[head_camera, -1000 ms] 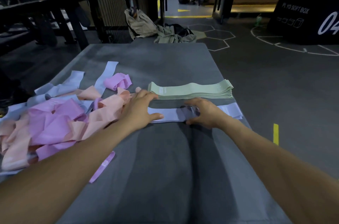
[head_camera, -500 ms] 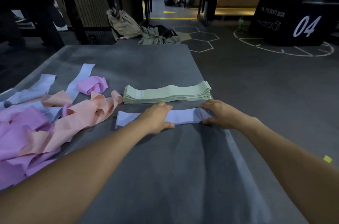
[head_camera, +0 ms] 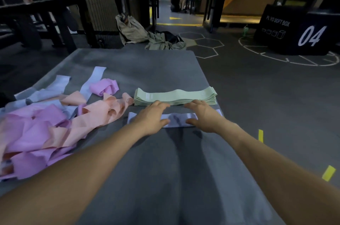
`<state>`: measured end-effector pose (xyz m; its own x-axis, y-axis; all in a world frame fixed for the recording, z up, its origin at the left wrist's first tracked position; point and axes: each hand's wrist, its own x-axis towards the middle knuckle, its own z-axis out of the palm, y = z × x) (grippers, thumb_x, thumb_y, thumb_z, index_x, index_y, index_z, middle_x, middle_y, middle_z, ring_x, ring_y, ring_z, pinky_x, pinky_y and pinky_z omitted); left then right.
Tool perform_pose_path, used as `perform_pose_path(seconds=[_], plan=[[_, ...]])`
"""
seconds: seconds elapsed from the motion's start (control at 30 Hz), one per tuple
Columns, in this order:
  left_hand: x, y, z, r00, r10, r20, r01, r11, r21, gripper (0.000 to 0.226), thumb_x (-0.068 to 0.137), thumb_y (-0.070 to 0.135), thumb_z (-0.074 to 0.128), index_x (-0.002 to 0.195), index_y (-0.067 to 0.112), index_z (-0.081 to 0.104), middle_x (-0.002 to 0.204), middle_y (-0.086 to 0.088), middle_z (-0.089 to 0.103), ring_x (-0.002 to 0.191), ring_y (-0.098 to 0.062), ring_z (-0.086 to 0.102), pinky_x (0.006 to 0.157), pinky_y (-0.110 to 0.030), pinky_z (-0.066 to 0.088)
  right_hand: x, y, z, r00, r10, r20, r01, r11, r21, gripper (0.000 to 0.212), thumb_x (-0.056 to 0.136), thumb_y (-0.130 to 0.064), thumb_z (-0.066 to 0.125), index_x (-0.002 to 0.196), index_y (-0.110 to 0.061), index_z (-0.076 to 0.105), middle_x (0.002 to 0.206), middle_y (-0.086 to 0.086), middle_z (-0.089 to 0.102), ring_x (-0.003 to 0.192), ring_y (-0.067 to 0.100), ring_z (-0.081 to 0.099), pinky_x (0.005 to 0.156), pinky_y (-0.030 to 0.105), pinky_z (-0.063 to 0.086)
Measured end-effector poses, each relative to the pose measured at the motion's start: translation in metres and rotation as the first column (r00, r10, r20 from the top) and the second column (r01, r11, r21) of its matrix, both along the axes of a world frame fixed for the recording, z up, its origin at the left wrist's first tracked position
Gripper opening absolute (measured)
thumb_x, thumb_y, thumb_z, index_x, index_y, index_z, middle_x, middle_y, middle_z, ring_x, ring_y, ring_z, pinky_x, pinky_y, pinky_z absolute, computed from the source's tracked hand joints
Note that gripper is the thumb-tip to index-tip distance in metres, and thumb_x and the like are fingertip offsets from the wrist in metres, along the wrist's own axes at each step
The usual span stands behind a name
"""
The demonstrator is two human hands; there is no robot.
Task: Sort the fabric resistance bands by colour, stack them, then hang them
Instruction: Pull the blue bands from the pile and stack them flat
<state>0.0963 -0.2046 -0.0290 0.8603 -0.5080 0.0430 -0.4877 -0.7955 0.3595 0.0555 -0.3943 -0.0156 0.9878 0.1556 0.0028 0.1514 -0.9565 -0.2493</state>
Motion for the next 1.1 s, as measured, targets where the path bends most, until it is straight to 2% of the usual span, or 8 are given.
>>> perform_pose_path(seconds=[0.27,0.47,0.6,0.73,0.9,0.97,1.03,1.1], plan=[[0.007,0.11,0.022,0.985,0.145,0.093,-0.14,0.988,-0.058,0.043,0.085,0.022,0.061,0.127,0.017,0.052,0.126,-0.008,0.051,0.116,-0.028,0.049,0.096,-0.04,0.042,0.026,0.119,0.016,0.994,0.096,0.052,-0.105,0.975,0.198,0.045,0.086,-0.015,0.062,0.129,-0.009,0.053,0.124,0.016,0.053,0.116,0.031,0.05,0.094,0.025,0.034],[0.016,0.204,0.032,0.943,0.294,0.155,-0.282,0.955,-0.096,0.04,0.085,0.018,0.061,0.125,0.013,0.054,0.124,-0.01,0.053,0.116,-0.028,0.049,0.097,-0.039,0.041,0.054,0.209,0.02,0.98,0.179,0.084,-0.195,0.947,0.257,0.038,0.088,-0.021,0.062,0.122,-0.006,0.056,0.12,0.012,0.06,0.11,0.028,0.054,0.091,0.03,0.036],[0.019,0.259,0.026,0.92,0.368,0.132,-0.361,0.929,-0.078,0.046,0.082,0.015,0.064,0.127,0.015,0.054,0.131,-0.008,0.051,0.124,-0.027,0.046,0.101,-0.038,0.039,0.073,0.262,0.019,0.976,0.194,0.098,-0.214,0.935,0.282,0.033,0.088,-0.022,0.061,0.118,-0.008,0.059,0.118,0.01,0.061,0.109,0.028,0.056,0.092,0.034,0.043],[0.012,0.295,0.009,0.928,0.366,0.071,-0.358,0.928,-0.106,0.036,0.08,0.015,0.068,0.115,0.018,0.065,0.118,-0.007,0.059,0.112,-0.026,0.054,0.094,-0.032,0.042,0.088,0.3,0.014,0.977,0.203,0.059,-0.212,0.938,0.274,0.038,0.089,-0.017,0.058,0.125,-0.007,0.055,0.127,0.012,0.056,0.116,0.028,0.053,0.095,0.029,0.039],[0.002,0.321,-0.003,0.898,0.44,-0.002,-0.438,0.894,-0.09,0.043,0.079,0.043,0.057,0.111,0.015,0.063,0.106,-0.006,0.06,0.099,-0.026,0.057,0.086,-0.039,0.047,0.099,0.329,0.002,0.986,0.161,0.031,-0.163,0.94,0.301,0.041,0.089,-0.012,0.056,0.129,-0.005,0.051,0.13,0.015,0.054,0.117,0.029,0.051,0.09,0.025,0.036],[0.001,0.324,-0.008,0.897,0.443,-0.013,-0.442,0.893,-0.084,0.038,0.082,0.041,0.06,0.106,0.012,0.062,0.102,-0.007,0.06,0.097,-0.027,0.057,0.085,-0.038,0.046,0.1,0.338,-0.004,0.987,0.163,0.011,-0.157,0.929,0.335,0.039,0.089,-0.01,0.056,0.127,-0.005,0.052,0.128,0.014,0.055,0.115,0.029,0.052,0.08,0.019,0.034],[0.0,0.325,-0.01,0.898,0.438,-0.034,-0.439,0.892,-0.11,0.034,0.084,0.037,0.061,0.104,0.01,0.062,0.101,-0.008,0.06,0.095,-0.028,0.056,0.085,-0.039,0.046,0.097,0.342,-0.008,0.986,0.164,-0.033,-0.142,0.924,0.355,0.04,0.088,-0.013,0.058,0.128,-0.007,0.051,0.126,0.012,0.057,0.114,0.029,0.053,0.087,0.023,0.038],[-0.001,0.326,-0.013,0.901,0.433,-0.033,-0.433,0.892,-0.133,0.026,0.085,0.031,0.064,0.1,0.01,0.062,0.098,-0.007,0.059,0.092,-0.029,0.057,0.084,-0.041,0.046,0.094,0.344,-0.013,0.987,0.158,-0.043,-0.131,0.922,0.364,0.029,0.085,-0.014,0.061,0.114,-0.009,0.06,0.105,0.01,0.064,0.098,0.027,0.057,0.08,0.031,0.045]])
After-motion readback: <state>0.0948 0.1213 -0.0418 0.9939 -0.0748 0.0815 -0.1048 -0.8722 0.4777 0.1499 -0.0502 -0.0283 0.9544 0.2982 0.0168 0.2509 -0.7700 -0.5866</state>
